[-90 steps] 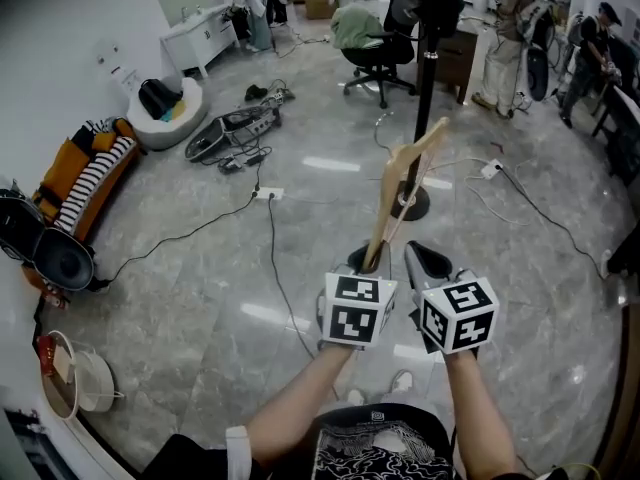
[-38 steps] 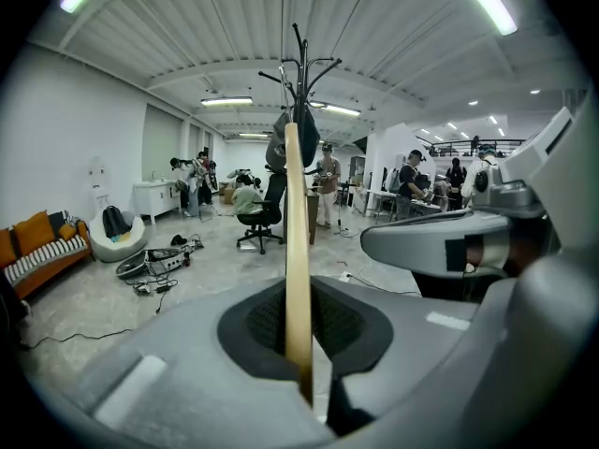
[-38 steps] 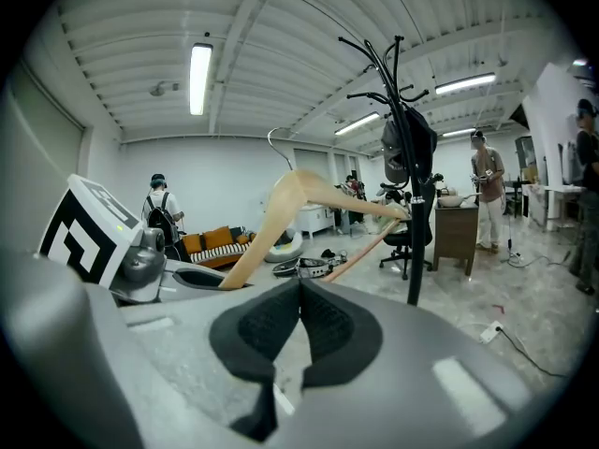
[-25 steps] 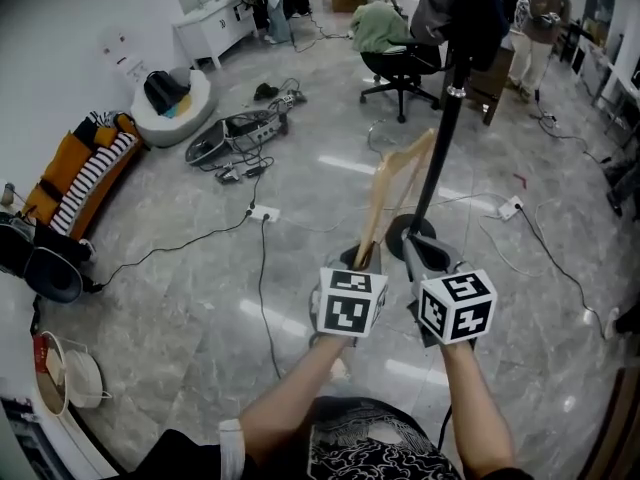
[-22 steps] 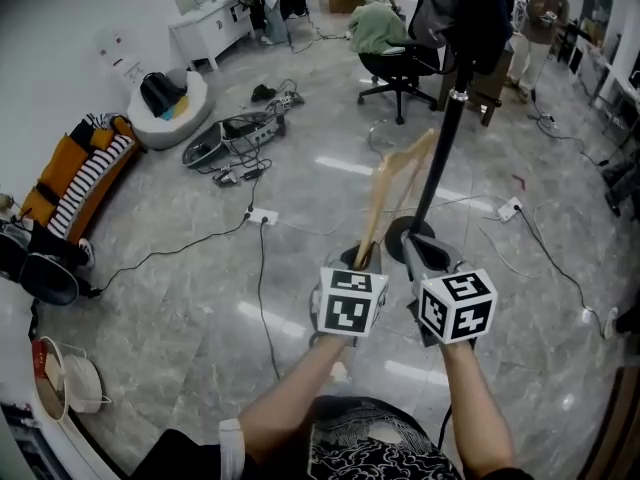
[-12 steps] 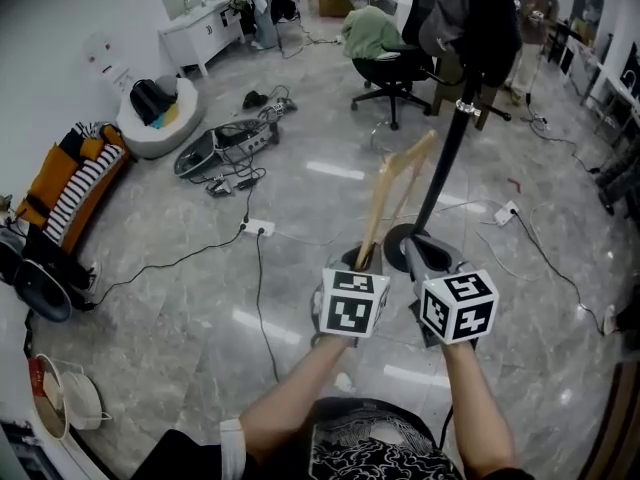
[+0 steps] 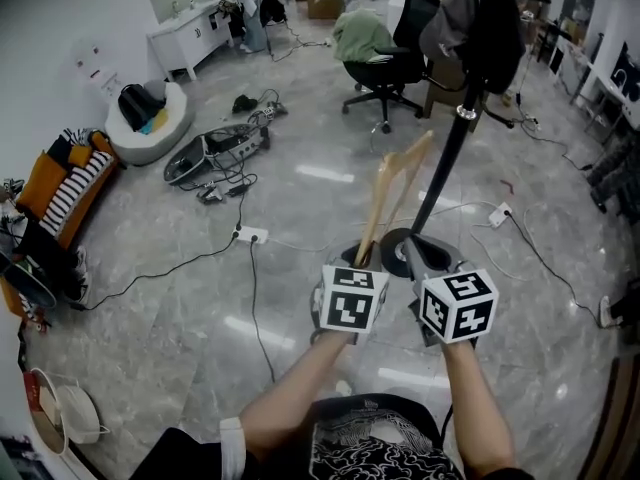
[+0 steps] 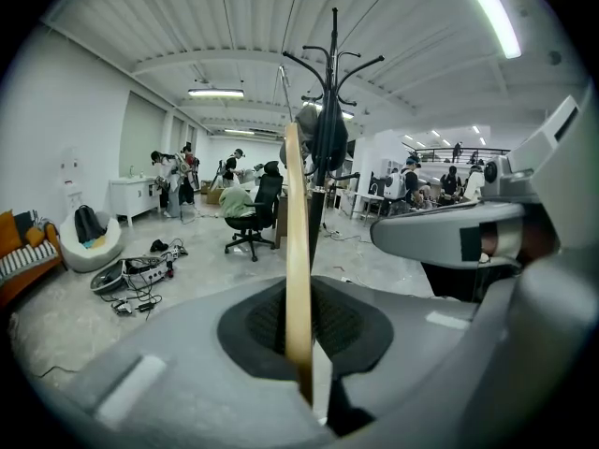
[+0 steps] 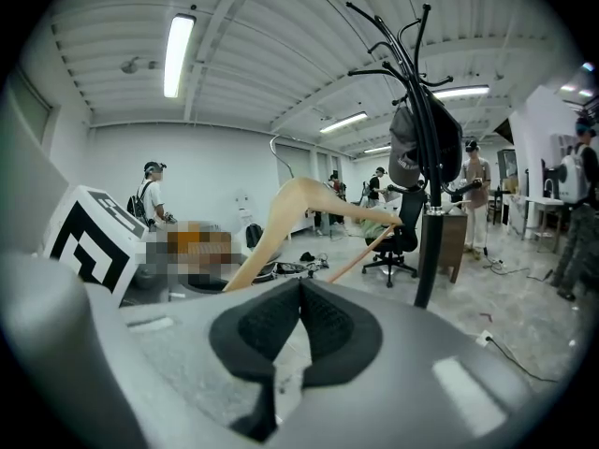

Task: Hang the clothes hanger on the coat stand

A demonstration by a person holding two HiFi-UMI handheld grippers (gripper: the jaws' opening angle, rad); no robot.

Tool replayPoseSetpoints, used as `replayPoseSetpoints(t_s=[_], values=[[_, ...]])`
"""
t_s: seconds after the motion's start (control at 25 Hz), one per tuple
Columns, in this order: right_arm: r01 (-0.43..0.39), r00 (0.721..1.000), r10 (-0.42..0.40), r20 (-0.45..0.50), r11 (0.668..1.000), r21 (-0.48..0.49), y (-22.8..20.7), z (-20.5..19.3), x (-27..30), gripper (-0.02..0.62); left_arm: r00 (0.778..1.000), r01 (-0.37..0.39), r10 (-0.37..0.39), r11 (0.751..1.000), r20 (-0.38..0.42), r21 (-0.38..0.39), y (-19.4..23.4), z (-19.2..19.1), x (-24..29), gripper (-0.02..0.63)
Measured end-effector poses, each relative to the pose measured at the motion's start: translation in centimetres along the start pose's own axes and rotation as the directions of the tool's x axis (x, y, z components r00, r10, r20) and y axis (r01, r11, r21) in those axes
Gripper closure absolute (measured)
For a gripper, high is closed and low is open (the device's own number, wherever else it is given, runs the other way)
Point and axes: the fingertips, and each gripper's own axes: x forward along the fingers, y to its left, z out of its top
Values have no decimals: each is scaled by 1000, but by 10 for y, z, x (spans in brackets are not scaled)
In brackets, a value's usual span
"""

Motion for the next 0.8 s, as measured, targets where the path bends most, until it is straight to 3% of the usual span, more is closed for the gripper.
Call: replayPoseSetpoints(t_s=[0.28,0.8], values=[[10,1000,-10,0,1000,10,-26,2,10,595,1000,5,-5,1000,-16,11,-3,7,28,586],[-51,999,51,7,999,-2,-106,20,36,595,998,-58,59,998,-19,9,-22,40,99,586]])
